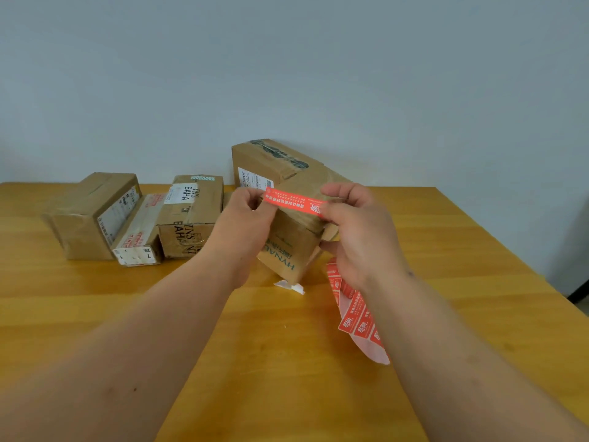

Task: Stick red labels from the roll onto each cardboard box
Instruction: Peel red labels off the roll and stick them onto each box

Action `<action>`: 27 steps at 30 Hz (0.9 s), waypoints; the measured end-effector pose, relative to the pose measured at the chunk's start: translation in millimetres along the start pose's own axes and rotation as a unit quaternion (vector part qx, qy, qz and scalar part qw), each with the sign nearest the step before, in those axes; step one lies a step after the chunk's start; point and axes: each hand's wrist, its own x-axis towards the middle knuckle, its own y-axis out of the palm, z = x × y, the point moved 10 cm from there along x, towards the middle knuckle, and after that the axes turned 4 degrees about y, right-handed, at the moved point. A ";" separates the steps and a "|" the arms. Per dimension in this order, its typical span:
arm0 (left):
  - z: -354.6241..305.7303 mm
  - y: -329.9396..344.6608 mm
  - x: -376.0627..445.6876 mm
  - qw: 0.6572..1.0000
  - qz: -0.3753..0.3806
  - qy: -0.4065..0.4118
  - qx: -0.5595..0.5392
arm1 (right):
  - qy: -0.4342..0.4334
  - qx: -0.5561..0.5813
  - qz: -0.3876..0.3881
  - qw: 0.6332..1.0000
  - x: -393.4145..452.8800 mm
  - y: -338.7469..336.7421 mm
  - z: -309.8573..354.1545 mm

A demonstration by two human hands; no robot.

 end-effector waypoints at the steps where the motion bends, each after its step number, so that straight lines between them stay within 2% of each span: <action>1: -3.2 -10.2 -4.9 1.000 -0.013 0.007 0.007 | -0.001 0.005 0.021 1.000 -9.2 7.7 2.2; 4: -9.4 -42.2 -22.4 0.999 -0.036 0.024 0.016 | 0.005 0.022 0.091 0.996 -41.0 32.3 7.2; 7: -2.9 -76.4 -41.6 0.999 -0.034 0.005 0.019 | 0.032 0.035 0.155 0.987 -72.7 53.9 3.8; 11: 19.4 -121.2 -66.9 0.999 -0.022 -0.021 0.033 | 0.111 0.064 0.239 0.963 -105.2 80.6 -18.8; 14: 43.0 -138.7 -82.7 0.996 -0.003 -0.041 0.081 | 0.171 0.038 0.282 0.943 -122.0 92.7 -41.9; 18: 53.6 -150.6 -88.0 0.996 0.011 -0.043 0.083 | 0.182 0.040 0.240 0.953 -114.6 82.6 -47.2; 24: 45.8 -144.1 -76.4 0.989 0.057 -0.029 0.131 | 0.119 0.022 0.139 0.983 -83.6 56.1 -27.3; 27: 39.6 -143.6 -68.9 0.987 0.051 -0.016 0.151 | 0.096 0.014 0.113 0.989 -72.8 53.7 -24.4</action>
